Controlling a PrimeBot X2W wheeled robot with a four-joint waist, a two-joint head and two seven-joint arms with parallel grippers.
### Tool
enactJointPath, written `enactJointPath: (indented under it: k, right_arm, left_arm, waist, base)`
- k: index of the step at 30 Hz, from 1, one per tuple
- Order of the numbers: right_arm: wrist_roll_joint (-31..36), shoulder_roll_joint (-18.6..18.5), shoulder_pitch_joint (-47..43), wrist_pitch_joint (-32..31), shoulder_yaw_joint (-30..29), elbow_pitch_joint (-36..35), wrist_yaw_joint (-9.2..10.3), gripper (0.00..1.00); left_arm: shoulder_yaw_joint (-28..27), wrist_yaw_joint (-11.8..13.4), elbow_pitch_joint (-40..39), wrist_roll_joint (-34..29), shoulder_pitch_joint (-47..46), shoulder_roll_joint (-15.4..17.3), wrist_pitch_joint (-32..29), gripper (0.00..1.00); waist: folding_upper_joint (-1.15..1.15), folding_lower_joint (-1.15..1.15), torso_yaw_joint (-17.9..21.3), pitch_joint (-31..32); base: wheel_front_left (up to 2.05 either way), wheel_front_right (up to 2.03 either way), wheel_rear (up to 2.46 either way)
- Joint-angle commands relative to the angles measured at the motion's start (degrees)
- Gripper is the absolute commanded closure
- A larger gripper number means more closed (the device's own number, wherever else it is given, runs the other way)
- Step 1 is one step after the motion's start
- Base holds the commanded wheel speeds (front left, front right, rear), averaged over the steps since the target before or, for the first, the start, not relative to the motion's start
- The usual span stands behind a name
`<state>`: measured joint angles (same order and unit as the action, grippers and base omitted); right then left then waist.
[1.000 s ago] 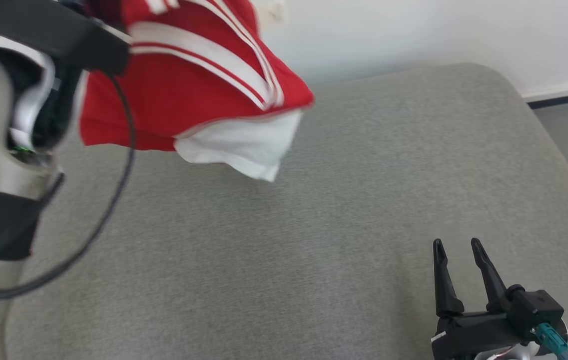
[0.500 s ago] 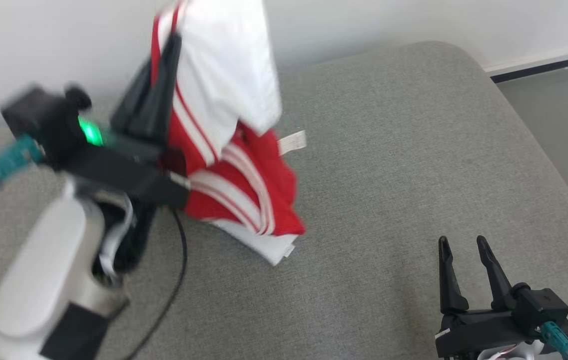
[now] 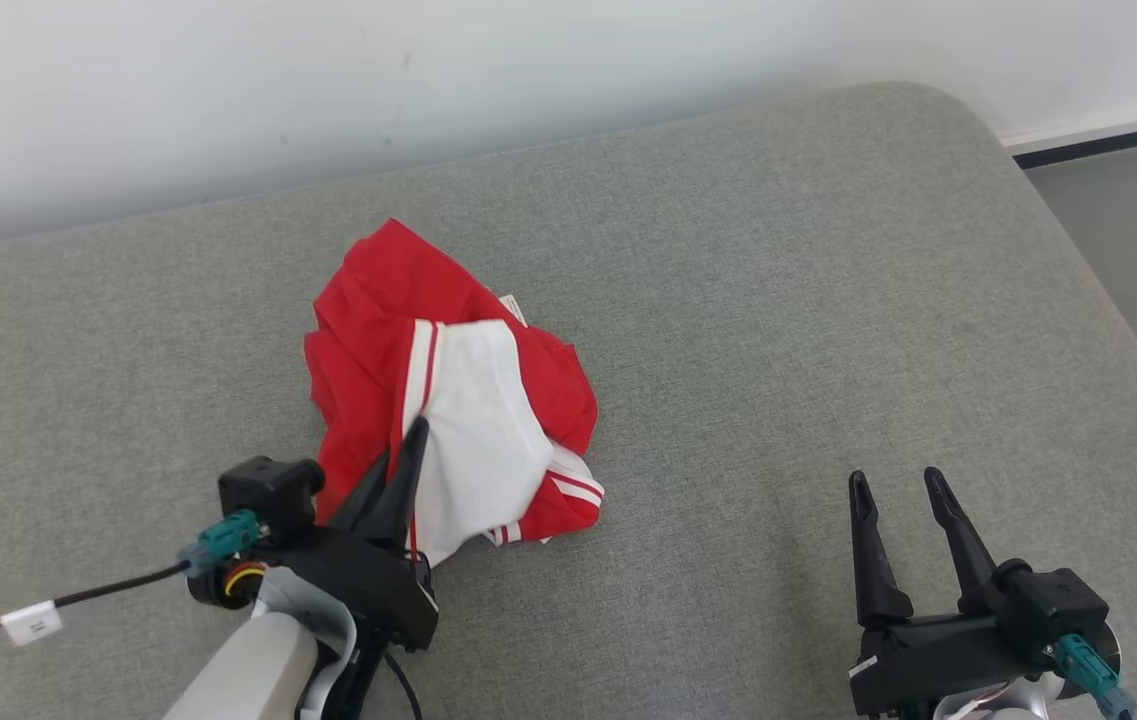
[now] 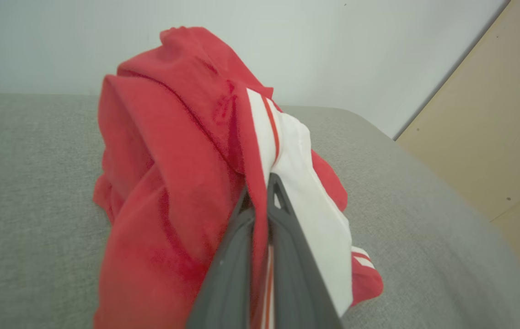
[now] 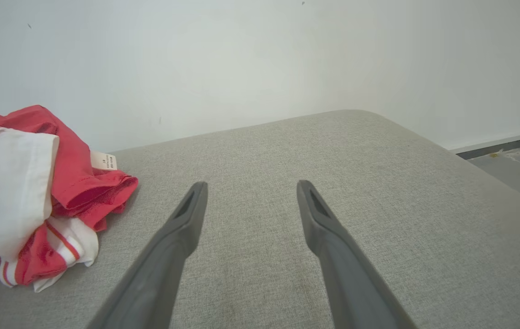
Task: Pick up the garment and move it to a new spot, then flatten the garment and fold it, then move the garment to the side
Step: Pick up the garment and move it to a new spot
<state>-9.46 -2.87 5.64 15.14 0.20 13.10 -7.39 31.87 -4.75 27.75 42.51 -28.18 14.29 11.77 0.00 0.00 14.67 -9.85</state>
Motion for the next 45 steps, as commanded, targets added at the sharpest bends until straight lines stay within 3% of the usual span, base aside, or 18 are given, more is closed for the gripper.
enactJointPath:
  k: [1,2,3,4,12,16,22,29,35,45]
  right_arm:
    - [0.49,-0.01,-0.39,0.08,0.02,0.09,-0.19,0.0]
    - [0.54,-0.01,-0.46,0.08,-0.05,0.12,-0.19,0.0]
    - [0.64,-0.02,-0.55,0.08,-0.23,0.15,-0.19,0.0]
    - [0.69,-0.02,-0.69,0.08,-0.33,0.16,-0.19,0.0]
    - [0.75,-0.02,-2.53,0.08,-0.8,-0.31,-0.19,0.0]
    - [1.13,0.0,-3.24,0.08,-0.64,-0.68,-0.19,0.0]
    - [1.62,0.0,-3.39,0.08,-0.67,-1.74,-0.2,0.0]
    - [2.14,-0.01,-4.37,0.08,-1.02,-2.37,-0.2,0.0]
    - [2.4,-0.01,-4.78,0.08,-0.83,-2.53,-0.2,0.0]
    - [2.52,-0.01,-4.98,0.08,-0.58,-2.11,-0.2,0.0]
  left_arm:
    - [0.19,-0.21,0.78,-0.47,-0.54,-0.34,0.42,1.0]
    - [0.47,-0.23,2.08,-1.07,-1.17,-0.54,0.81,1.0]
    - [0.68,-0.4,2.96,-1.34,-1.62,-0.96,1.18,0.04]
    - [0.74,-0.64,3.49,-1.47,-1.89,-1.52,1.61,0.0]
    - [-0.97,-0.63,-0.36,-4.26,-5.1,-2.03,3.35,0.0]
    - [-2.82,1.8,-3.91,-7.4,-5.16,0.26,3.41,0.0]
    - [-7.95,4.28,-9.04,-11.19,-0.53,4.5,3.36,0.0]
    - [-15.91,5.16,-15.57,-14.05,9.43,5.89,3.38,0.0]
    - [-20.97,5.52,-20.26,-18.02,16.4,4.59,3.38,0.0]
    - [-29.72,3.58,-22.5,-24.95,27.14,-2.04,3.39,0.0]
  waist:
    - [0.0,0.0,-0.16,0.13]
    - [0.0,0.0,-0.28,0.23]
    - [0.0,0.0,-0.49,0.37]
    - [0.0,0.0,-0.69,0.52]
    - [0.0,0.0,-4.02,2.8]
    - [0.0,0.0,-5.62,4.26]
    - [0.0,0.0,-7.57,5.48]
    - [0.0,0.0,-9.36,6.86]
    - [0.0,0.0,-10.42,7.31]
    - [0.0,0.0,-11.57,7.67]
  base:
    - [0.0,0.0,0.0]
    - [0.0,0.0,0.0]
    - [0.0,0.0,0.0]
    - [0.0,0.0,0.0]
    - [0.0,0.0,0.0]
    - [0.0,0.0,0.0]
    - [0.0,0.0,0.0]
    - [0.0,0.0,0.0]
    - [0.0,0.0,0.0]
    - [0.0,0.0,0.0]
